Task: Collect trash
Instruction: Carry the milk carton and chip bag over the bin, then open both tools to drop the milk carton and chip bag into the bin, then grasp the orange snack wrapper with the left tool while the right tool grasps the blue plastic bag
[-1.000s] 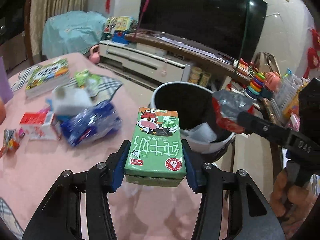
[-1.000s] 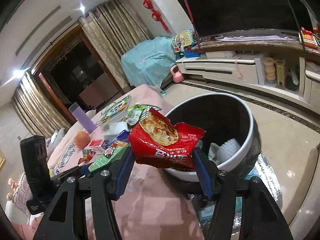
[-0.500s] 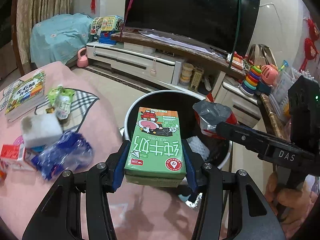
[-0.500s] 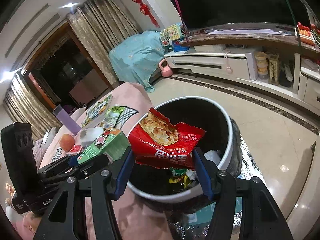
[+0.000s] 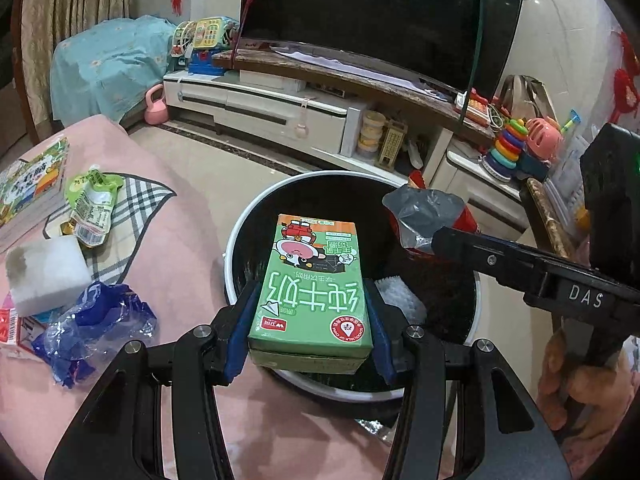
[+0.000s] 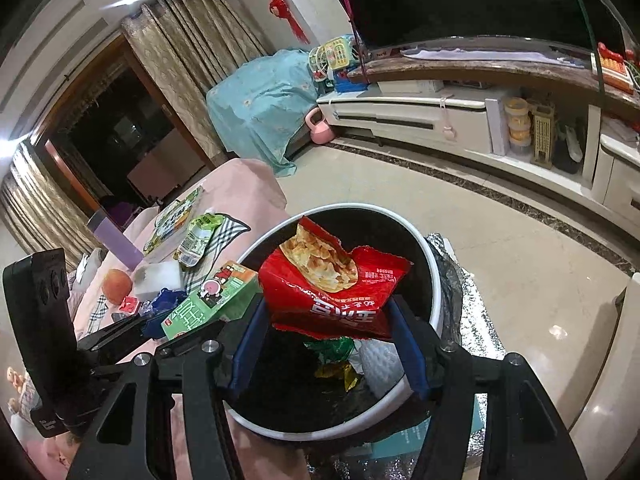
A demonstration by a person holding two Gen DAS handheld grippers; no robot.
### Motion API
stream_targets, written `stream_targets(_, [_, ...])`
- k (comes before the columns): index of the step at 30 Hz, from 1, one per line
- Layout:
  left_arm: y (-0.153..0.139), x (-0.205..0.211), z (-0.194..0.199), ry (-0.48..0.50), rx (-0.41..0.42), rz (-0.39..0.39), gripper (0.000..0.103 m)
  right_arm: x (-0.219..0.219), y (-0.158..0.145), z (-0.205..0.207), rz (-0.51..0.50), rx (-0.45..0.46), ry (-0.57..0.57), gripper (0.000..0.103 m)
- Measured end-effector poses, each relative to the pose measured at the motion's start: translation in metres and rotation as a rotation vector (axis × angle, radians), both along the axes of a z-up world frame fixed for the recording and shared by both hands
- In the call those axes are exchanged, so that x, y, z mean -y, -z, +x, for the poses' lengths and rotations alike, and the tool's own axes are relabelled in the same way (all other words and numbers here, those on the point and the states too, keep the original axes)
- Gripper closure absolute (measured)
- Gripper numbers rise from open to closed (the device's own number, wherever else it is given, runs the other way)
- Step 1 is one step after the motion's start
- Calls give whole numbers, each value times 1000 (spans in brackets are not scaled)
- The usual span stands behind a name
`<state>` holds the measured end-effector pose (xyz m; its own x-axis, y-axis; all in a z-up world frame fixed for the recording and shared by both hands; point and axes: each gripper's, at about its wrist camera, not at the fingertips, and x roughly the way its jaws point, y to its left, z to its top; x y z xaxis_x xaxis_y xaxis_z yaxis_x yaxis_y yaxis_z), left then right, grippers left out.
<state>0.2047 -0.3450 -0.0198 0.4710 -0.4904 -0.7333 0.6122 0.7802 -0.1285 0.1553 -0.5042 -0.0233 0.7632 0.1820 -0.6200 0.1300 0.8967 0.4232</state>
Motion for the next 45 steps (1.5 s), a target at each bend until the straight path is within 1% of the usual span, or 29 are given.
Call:
stream_targets(4, [2, 0, 5, -7, -20, -1, 53, 1, 0, 2, -9, -3, 1, 40])
stream_targets(6, [2, -3, 6, -11, -30, -11, 47, 2, -1, 3, 1, -4, 6, 40])
stream_targets(8, [-1, -7, 6, -17, -35, -33, 35, 5, -1, 4, 21, -12, 11, 37])
stream_targets(9, [-3, -9, 5, -22, -32, -46, 34, 6, -1, 5, 28, -16, 11, 37])
stream_targets(11, [-6, -14, 3, -24, -28, -69, 34, 6, -1, 6, 35, -19, 13, 32])
stream_targets(14, [-11, -22, -3, -33, -6, -73, 33, 5, -4, 6, 42, -18, 17, 31])
stream_targets(16, [-11, -31, -10, -46, 5, -72, 29, 3, -7, 3, 40, -10, 23, 29])
stream_targets(18, [-10, -42, -17, -66, 11, -73, 26, 0, -11, -1, 42, 6, 27, 25])
stream_targets(23, [-4, -76, -32, -106, 3, -81, 26, -14, -15, -14, 52, 44, 32, 14])
stream_targets(28, [-3, -115, -45, -166, 16, -85, 26, -37, -17, -29, 52, 70, 35, 12])
stream_targets(30, [-2, -133, -50, -195, 23, -84, 26, -50, -18, -33, 52, 80, 18, 12])
stream_targets(32, [0, -148, -54, -220, 28, -83, 25, -67, -18, -36, 43, 85, -5, 11])
stream_targets(37, [7, -190, -59, -304, 24, -83, 25, -112, -20, -34, -24, 81, -88, 11])
stream_targets(43, [13, -232, -61, -377, 6, -96, 25, -161, -15, -28, -56, 66, -181, 10])
stream_targets(45, [15, -243, -61, -394, -1, -104, 25, -173, -12, -27, -66, 68, -196, 10])
